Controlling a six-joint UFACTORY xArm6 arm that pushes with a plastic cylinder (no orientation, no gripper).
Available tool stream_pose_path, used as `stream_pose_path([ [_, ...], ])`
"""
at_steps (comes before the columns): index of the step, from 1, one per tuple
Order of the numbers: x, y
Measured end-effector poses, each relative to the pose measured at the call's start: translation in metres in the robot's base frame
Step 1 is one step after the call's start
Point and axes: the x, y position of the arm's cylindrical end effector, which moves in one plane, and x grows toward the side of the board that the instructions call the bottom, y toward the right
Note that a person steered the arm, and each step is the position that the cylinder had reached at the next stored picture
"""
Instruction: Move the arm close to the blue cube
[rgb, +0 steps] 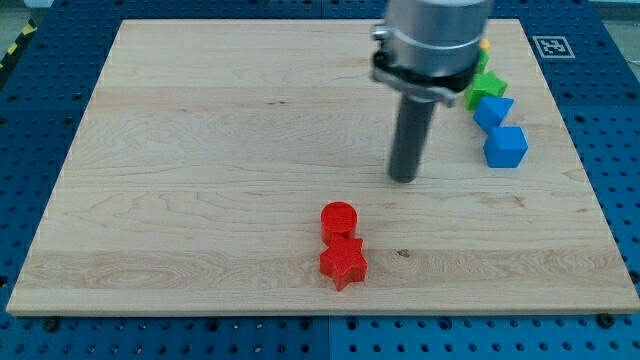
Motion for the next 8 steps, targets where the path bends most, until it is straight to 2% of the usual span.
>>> stream_pose_path([
  [2, 0.035, 0.098],
  [4, 0.037, 0.100],
  [5, 0.036, 0.144],
  [6, 0.016, 0.168],
  [8, 0.025, 0.154],
])
